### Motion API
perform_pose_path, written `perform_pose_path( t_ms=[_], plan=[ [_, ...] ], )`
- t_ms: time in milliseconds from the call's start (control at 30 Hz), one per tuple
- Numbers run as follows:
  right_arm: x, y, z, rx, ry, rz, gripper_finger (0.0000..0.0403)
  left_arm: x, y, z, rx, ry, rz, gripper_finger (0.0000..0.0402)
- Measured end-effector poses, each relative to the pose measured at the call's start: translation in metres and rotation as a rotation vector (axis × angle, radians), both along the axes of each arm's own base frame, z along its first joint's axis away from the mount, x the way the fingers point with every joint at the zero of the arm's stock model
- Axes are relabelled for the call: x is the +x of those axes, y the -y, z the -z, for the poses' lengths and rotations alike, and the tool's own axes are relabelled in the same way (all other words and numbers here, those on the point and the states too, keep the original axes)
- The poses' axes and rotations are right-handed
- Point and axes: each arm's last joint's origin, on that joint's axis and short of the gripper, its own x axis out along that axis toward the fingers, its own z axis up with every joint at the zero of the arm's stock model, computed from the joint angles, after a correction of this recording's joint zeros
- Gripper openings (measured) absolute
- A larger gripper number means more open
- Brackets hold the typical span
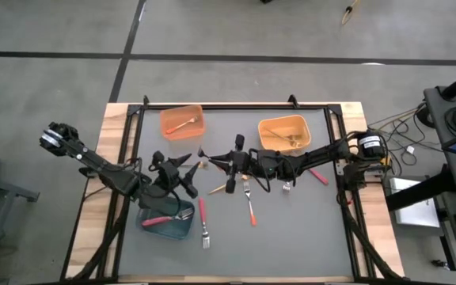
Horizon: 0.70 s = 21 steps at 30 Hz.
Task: Sort silverware by color (type)
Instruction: Put the orange fork into the orange bin
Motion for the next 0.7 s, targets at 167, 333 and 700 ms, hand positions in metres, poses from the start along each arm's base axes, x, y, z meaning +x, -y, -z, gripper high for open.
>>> perform_pose_path(
  t_ms=[167, 333, 700],
  plan=[
    [0.0, 0.001, 0.0, -0.017, -0.003, 0.012, 0.0012, 0.007, -0.006, -0.013, 0.011, 0.043, 0.029, 0.0166],
    [0.0, 0.001, 0.001, -0.027, -0.012, 0.028, 0.0012, 0.01, -0.009, -0.019, 0.03, 0.061, 0.063, 0.0166],
    [0.0, 0.001, 0.002, -0.032, -0.023, 0.029, 0.0012, 0.02, -0.025, -0.024, 0.012, 0.123, 0.062, 0.0156]
  ],
)
